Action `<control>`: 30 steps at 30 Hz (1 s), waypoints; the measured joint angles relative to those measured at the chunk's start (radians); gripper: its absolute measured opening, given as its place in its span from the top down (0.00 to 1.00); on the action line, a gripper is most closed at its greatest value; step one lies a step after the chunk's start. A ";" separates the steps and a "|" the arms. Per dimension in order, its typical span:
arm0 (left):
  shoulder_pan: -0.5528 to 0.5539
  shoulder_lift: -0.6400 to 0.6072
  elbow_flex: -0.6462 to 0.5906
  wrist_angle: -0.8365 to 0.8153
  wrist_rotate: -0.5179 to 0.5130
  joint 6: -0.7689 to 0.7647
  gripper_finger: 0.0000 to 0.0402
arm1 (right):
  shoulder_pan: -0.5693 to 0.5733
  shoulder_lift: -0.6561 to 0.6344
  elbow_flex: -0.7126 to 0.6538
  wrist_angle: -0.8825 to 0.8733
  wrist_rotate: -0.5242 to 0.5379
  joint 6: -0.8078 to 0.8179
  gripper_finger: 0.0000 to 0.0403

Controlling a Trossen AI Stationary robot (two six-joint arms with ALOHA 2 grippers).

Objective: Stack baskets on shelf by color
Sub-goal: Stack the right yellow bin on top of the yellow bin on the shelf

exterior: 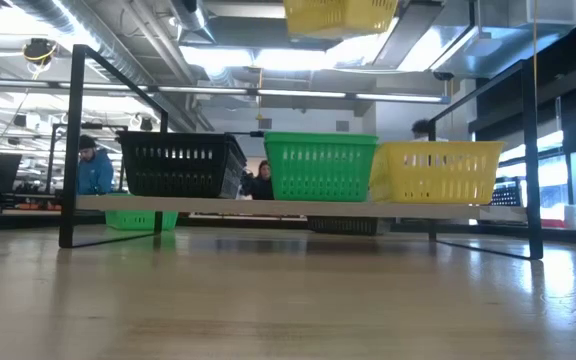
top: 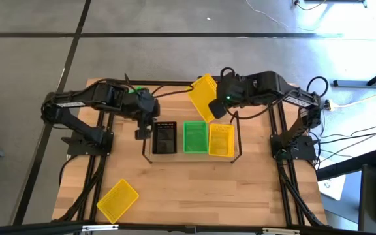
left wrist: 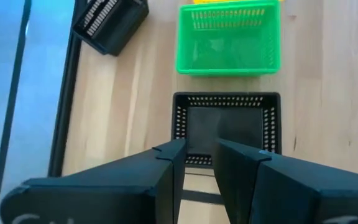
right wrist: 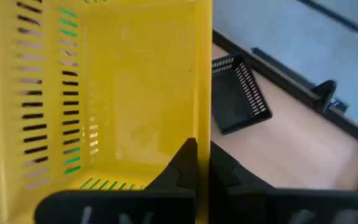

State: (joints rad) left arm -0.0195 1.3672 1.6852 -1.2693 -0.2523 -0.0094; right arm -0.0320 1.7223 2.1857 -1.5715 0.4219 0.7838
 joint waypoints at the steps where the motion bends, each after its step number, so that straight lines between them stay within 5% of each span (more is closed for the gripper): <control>1: 0.012 -0.004 0.000 -0.002 0.015 0.027 0.83 | 0.002 -0.002 0.000 0.000 -0.003 0.024 1.00; 7: 0.097 -0.003 0.000 -0.004 0.127 0.152 0.83 | 0.067 -0.010 -0.041 0.005 0.066 0.139 1.00; 14: 0.156 -0.036 0.001 0.002 0.168 0.178 0.83 | 0.075 -0.178 -0.405 0.013 0.021 0.319 1.00; 22: 0.196 -0.066 0.001 0.007 0.169 0.146 0.83 | 0.070 -0.365 -0.658 0.288 -0.078 0.510 1.00; 30: 0.217 -0.063 0.000 0.008 0.169 0.151 0.83 | 0.121 -0.360 -0.809 0.530 -0.131 0.661 1.00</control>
State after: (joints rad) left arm 0.1975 1.3038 1.6852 -1.2617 -0.0830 0.1420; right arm 0.0887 1.3628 1.3768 -1.0415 0.2905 1.4448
